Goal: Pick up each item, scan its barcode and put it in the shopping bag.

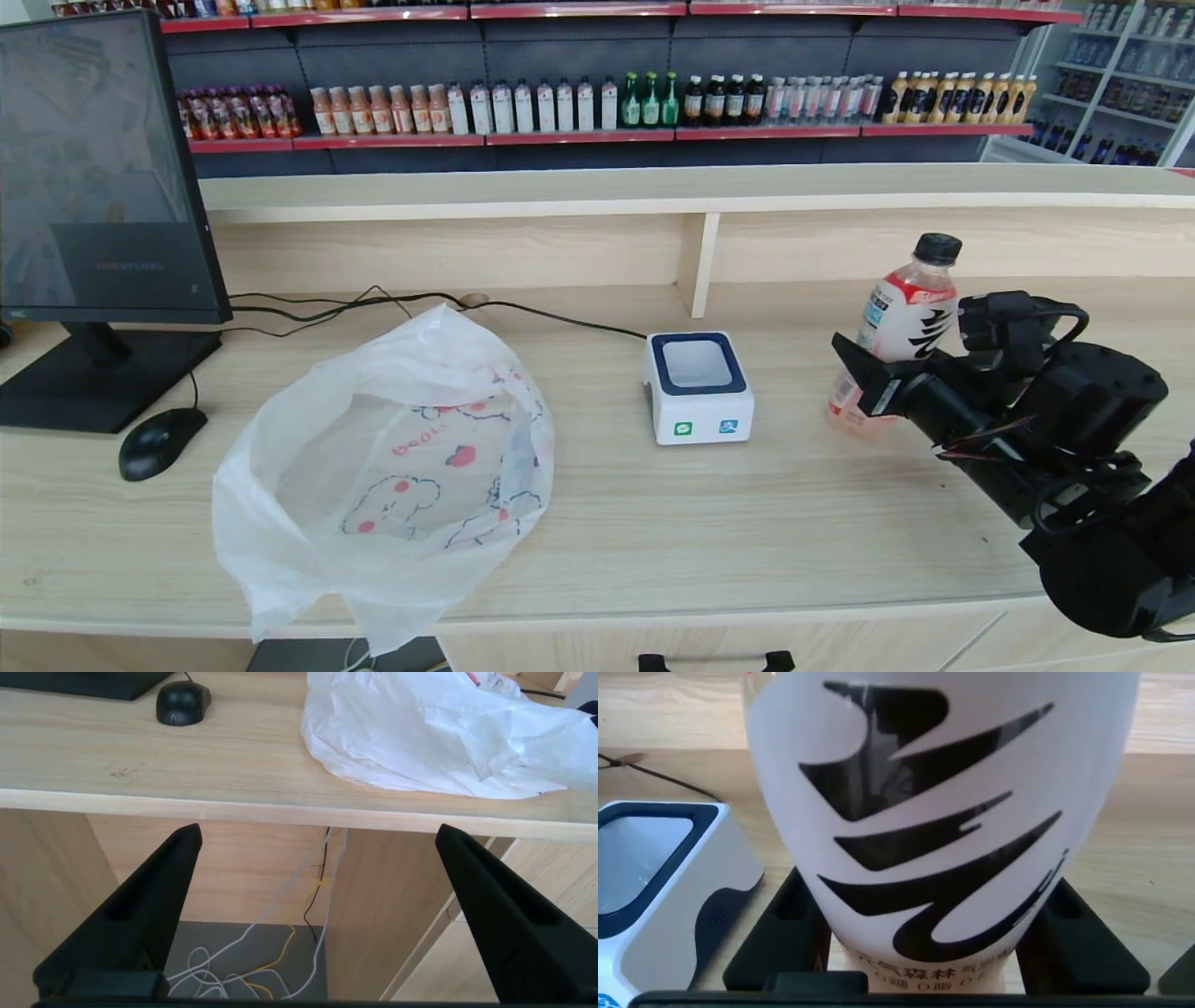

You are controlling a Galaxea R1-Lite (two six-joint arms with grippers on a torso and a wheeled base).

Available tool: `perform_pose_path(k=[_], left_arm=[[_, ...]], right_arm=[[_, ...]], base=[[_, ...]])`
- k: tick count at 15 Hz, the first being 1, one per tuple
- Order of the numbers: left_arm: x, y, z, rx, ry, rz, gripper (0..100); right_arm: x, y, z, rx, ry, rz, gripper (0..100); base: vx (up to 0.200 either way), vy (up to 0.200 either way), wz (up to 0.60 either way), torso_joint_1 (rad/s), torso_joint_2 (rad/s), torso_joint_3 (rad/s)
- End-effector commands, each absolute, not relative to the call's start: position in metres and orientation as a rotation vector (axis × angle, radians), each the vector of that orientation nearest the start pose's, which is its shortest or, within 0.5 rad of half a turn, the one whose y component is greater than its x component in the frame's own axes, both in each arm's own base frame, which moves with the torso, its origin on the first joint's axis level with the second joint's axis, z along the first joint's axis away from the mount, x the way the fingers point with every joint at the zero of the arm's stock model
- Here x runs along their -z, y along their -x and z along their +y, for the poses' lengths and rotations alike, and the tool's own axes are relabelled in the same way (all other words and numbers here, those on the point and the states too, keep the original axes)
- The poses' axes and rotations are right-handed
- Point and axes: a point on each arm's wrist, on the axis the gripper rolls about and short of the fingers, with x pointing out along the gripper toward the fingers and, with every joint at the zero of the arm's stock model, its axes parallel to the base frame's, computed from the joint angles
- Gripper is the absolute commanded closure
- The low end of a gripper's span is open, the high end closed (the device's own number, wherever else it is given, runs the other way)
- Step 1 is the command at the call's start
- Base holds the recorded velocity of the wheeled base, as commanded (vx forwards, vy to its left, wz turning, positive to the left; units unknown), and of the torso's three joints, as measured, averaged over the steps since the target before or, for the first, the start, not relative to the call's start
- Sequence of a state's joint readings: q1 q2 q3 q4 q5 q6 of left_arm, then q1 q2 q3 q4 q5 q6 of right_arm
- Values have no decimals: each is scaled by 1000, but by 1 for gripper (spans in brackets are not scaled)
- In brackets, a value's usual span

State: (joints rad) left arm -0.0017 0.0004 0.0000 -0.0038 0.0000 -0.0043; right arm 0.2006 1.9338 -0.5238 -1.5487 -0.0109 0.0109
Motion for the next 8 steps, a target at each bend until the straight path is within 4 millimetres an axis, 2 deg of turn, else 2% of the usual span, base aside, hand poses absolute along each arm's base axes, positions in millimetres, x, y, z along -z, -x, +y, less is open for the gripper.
perform_pose_path(k=[1,5,8], left_arm=[[-76,23,0,2,5,-5,0],[-76,23,0,2,5,-5,0],[-76,23,0,2,5,-5,0]], right_arm=[[-138,-301,64,-200,-32,-150,100],[-151,-302,68,-211,-43,-201,100],[-159,-291,66,-216,-58,-215,100]], base=[[0,0,0,0,0,0],[0,0,0,0,0,0],[0,0,0,0,0,0]])
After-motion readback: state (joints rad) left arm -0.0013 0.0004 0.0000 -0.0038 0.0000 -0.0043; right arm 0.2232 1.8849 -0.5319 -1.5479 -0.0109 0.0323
